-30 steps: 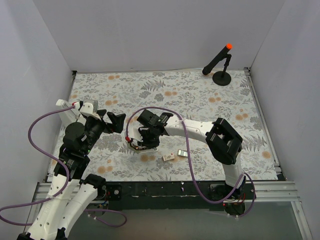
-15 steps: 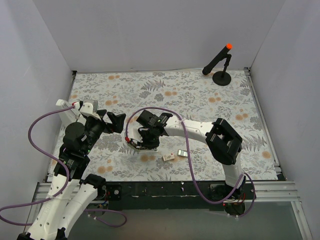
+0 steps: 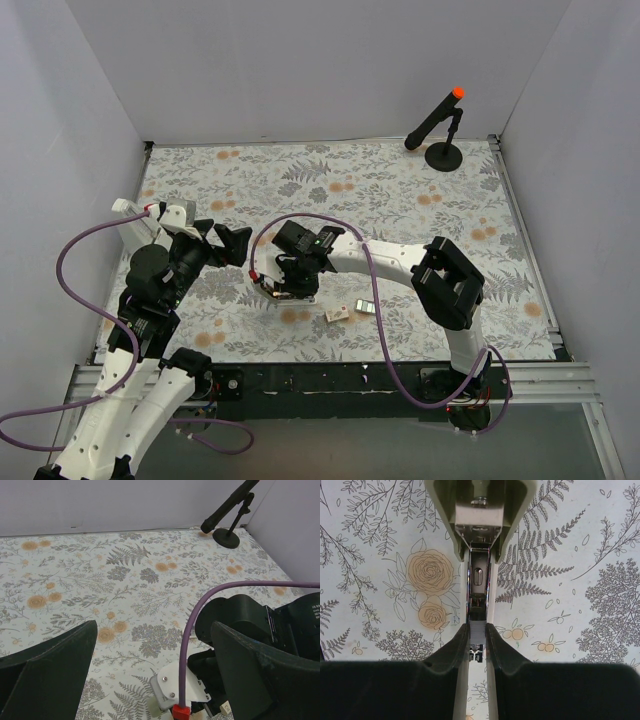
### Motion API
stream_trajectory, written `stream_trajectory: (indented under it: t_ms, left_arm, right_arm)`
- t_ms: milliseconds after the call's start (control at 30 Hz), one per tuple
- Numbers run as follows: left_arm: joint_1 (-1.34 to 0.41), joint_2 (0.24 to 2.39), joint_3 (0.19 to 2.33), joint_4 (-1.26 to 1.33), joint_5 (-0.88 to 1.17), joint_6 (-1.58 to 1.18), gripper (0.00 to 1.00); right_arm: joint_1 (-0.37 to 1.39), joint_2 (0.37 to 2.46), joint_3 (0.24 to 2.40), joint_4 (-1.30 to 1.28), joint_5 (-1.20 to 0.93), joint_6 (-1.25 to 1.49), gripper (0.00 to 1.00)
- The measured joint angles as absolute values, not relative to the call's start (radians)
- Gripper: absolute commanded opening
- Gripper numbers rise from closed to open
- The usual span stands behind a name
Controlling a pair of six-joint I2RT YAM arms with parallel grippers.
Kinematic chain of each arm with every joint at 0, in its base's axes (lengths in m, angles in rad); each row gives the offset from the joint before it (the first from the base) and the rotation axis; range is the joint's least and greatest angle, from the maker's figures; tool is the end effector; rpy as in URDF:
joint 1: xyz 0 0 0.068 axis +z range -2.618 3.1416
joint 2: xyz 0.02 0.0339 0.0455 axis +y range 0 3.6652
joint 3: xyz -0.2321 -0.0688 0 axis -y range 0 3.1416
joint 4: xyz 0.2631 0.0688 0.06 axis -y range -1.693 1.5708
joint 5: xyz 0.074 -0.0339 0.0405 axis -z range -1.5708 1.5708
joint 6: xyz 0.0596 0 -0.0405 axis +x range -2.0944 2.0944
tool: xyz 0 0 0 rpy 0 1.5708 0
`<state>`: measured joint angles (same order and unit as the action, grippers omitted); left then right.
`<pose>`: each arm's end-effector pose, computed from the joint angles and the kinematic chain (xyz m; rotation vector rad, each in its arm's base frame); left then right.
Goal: Load the staples into the stapler
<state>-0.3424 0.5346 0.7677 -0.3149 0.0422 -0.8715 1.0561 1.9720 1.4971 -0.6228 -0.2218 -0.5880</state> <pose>0.1833 -0.0680 0.3400 -0.4228 1.6904 -0.9457 0.2014 0.3827 0.1426 -2.0261 1.7839 0.4432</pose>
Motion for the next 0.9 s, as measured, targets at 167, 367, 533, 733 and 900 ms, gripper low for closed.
stream_trajectory:
  t_ms: [167, 367, 533, 733, 900]
  left_arm:
    - [-0.342, 0.535, 0.768, -0.315, 0.042, -0.872, 0.98]
    - [-0.342, 0.535, 0.767, -0.315, 0.042, -0.875, 0.98]
    - [-0.342, 0.534, 0.767, -0.315, 0.042, -0.876, 0.98]
    - [-0.342, 0.533, 0.767, -0.315, 0.042, -0.879, 0.98]
    - [-0.342, 0.533, 0.767, -0.316, 0.042, -0.879, 0.98]
  right_arm:
    - [1.056, 1.972, 1.498, -0.625, -0.219, -0.568, 0.18]
    - [1.056, 1.972, 1.505, -0.639, -0.211, -0.544, 0.18]
    - [1.056, 1.984, 1.522, -0.659, -0.205, -0.522, 0.18]
    - [1.056, 1.988, 1.53, -0.666, -0.204, -0.507, 0.18]
    - [1.056, 1.995, 1.539, -0.675, -0.204, -0.495, 0.18]
